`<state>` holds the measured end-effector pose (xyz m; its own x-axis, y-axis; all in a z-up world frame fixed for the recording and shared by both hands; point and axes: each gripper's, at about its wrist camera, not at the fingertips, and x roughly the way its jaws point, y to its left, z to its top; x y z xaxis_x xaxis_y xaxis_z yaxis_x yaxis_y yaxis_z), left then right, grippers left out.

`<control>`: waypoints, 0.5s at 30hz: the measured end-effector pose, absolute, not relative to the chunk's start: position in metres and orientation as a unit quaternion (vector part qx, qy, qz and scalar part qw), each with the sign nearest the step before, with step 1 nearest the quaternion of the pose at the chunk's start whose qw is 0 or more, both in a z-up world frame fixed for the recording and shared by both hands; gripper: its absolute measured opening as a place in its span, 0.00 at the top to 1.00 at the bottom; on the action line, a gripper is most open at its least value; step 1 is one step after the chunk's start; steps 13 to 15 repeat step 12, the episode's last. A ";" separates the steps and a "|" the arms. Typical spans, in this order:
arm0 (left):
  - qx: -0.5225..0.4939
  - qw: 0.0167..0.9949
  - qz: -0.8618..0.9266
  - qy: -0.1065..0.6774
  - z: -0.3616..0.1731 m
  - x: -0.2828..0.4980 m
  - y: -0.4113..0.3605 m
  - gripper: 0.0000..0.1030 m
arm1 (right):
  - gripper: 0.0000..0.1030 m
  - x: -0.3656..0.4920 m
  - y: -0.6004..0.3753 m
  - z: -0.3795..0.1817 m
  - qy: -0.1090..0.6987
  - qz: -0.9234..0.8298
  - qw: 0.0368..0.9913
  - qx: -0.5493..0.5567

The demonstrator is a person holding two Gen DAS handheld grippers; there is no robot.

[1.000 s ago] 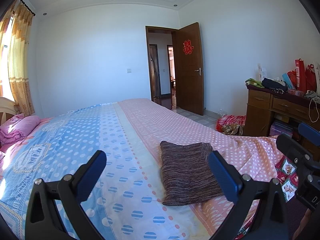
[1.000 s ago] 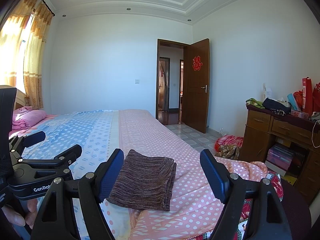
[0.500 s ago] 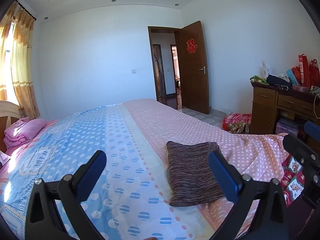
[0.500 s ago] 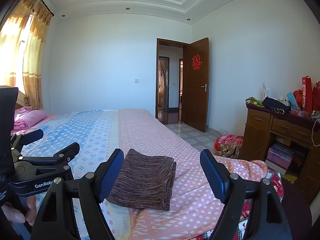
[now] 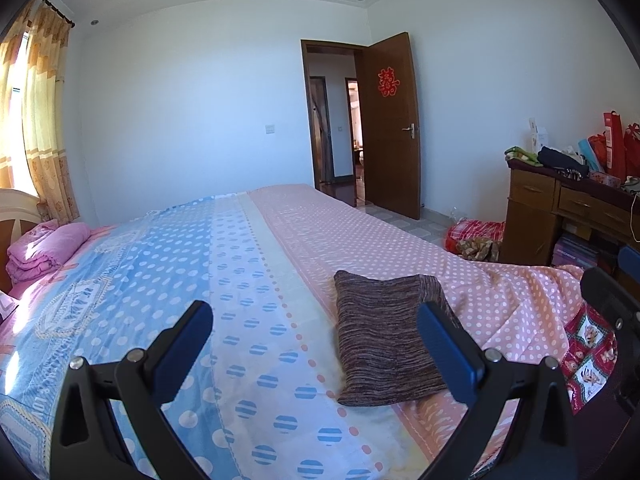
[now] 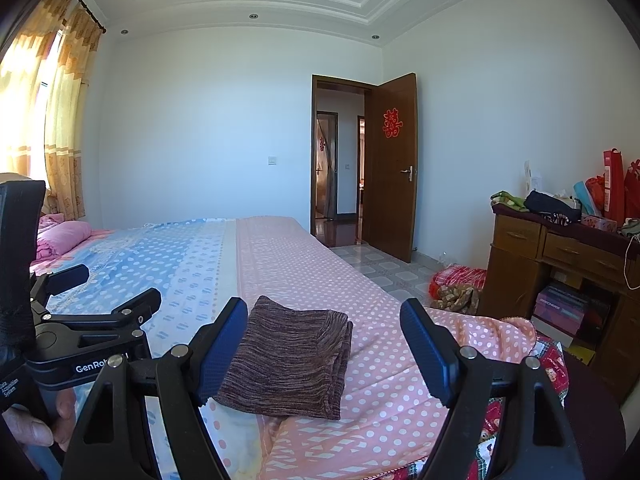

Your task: Fold small clothes

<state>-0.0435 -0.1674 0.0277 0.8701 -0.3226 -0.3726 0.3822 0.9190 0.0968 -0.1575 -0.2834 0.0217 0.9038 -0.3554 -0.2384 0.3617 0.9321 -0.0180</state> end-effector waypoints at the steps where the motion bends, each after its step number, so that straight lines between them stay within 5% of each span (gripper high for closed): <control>1: 0.082 0.962 -0.188 0.178 0.027 -0.043 -0.167 0.00 | 0.23 -0.157 -0.283 0.022 0.120 -0.184 0.976 0.014; 15: 0.085 0.963 -0.187 0.174 0.027 -0.042 -0.165 0.00 | 0.23 -0.157 -0.284 0.021 0.124 -0.184 0.975 0.019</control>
